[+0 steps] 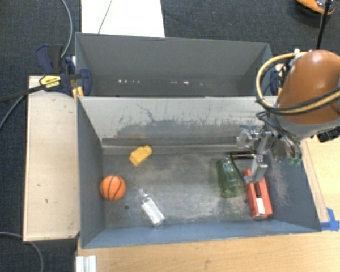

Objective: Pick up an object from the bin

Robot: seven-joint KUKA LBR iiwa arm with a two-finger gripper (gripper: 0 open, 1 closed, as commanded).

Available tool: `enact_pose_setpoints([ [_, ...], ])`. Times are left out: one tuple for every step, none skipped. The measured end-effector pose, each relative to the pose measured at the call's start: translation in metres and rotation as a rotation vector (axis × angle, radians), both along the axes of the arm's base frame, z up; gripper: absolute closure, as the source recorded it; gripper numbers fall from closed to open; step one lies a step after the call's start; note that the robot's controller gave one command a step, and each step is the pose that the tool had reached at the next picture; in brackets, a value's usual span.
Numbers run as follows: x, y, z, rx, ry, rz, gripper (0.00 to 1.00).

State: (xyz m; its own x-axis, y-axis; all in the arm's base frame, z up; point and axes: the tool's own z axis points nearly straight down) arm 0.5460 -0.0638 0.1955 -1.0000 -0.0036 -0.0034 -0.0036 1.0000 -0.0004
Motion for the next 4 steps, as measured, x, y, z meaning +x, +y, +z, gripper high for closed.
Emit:
enact_pose_setpoints([
  [0.0000, 0.0000, 0.0000, 0.000, 0.000, 0.002, 1.00],
  [0.0000, 0.0001, 0.0000, 0.000, 0.000, 0.003, 0.00],
  [0.0000, 0.0001, 0.0000, 0.000, 0.000, 0.004, 1.00],
  [0.0000, 0.0001, 0.0000, 0.000, 0.000, 0.005, 0.00],
])
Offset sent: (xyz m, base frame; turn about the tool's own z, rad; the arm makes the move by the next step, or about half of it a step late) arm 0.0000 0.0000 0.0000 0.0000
